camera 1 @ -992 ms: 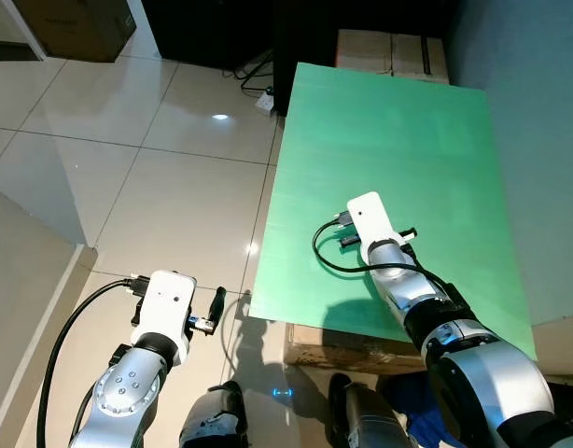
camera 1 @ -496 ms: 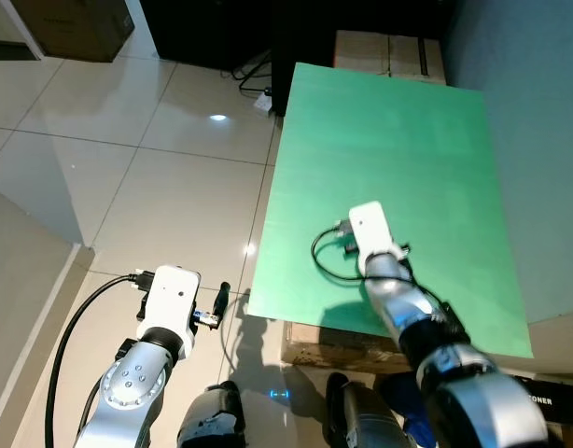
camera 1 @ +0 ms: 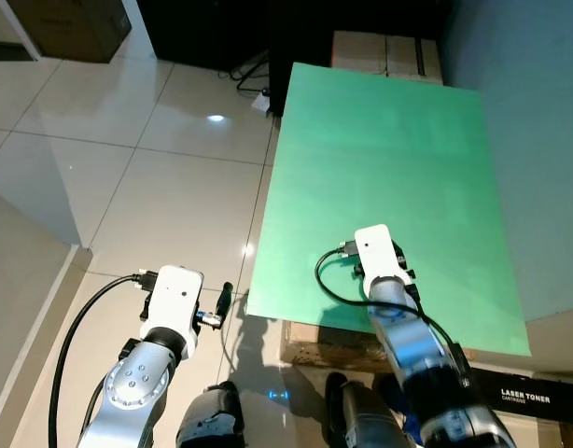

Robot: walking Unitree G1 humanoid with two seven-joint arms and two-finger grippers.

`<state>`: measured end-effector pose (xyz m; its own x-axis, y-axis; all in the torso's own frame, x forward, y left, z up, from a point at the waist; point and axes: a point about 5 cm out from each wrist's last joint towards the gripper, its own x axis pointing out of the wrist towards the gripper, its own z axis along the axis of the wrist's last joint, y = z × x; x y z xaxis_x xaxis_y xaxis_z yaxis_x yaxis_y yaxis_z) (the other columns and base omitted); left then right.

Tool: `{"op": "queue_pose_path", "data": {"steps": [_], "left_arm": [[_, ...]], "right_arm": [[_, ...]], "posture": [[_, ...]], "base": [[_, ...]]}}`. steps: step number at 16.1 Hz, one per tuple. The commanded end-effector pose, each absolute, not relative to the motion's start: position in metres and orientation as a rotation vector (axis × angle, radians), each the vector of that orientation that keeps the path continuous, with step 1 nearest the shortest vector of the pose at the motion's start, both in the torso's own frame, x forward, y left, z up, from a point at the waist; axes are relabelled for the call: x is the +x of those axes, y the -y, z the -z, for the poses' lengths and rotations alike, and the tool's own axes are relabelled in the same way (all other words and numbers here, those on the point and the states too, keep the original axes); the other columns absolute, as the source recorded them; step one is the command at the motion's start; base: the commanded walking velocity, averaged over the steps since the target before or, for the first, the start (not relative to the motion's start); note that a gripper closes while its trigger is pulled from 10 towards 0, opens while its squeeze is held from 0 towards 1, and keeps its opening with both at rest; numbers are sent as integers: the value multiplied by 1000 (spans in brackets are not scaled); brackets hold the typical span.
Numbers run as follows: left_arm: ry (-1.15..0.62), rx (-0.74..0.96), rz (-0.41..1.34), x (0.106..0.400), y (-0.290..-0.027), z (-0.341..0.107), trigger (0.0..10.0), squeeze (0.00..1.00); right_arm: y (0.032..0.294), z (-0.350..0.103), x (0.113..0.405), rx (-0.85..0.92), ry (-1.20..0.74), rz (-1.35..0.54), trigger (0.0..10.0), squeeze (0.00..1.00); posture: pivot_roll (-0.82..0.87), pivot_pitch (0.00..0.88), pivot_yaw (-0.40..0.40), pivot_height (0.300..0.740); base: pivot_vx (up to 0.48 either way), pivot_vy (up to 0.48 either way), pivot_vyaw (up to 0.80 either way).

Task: Hang keys on a hook

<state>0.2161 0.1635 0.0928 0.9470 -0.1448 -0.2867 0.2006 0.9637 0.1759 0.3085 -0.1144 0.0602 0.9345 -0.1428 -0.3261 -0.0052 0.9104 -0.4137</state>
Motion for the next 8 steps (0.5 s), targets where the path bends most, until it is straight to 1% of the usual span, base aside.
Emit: {"op": "queue_pose_path", "data": {"steps": [1,4,8], "left_arm": [[-288,205,187,213,-162,-91,10000,0],[-287,202,193,213,-161,-93,10000,0],[-293,206,192,210,-162,-93,10000,0]], "right_arm": [[117,-54,304,-444,-394,70,10000,0],[129,-38,299,-472,-477,90,10000,0],[137,-23,298,-472,-537,101,10000,0]], "posture": [[-27,267,-16,723],[-22,275,-10,723],[-10,284,-6,723]], "base": [[0,0,0],[0,0,0],[0,0,0]]}}
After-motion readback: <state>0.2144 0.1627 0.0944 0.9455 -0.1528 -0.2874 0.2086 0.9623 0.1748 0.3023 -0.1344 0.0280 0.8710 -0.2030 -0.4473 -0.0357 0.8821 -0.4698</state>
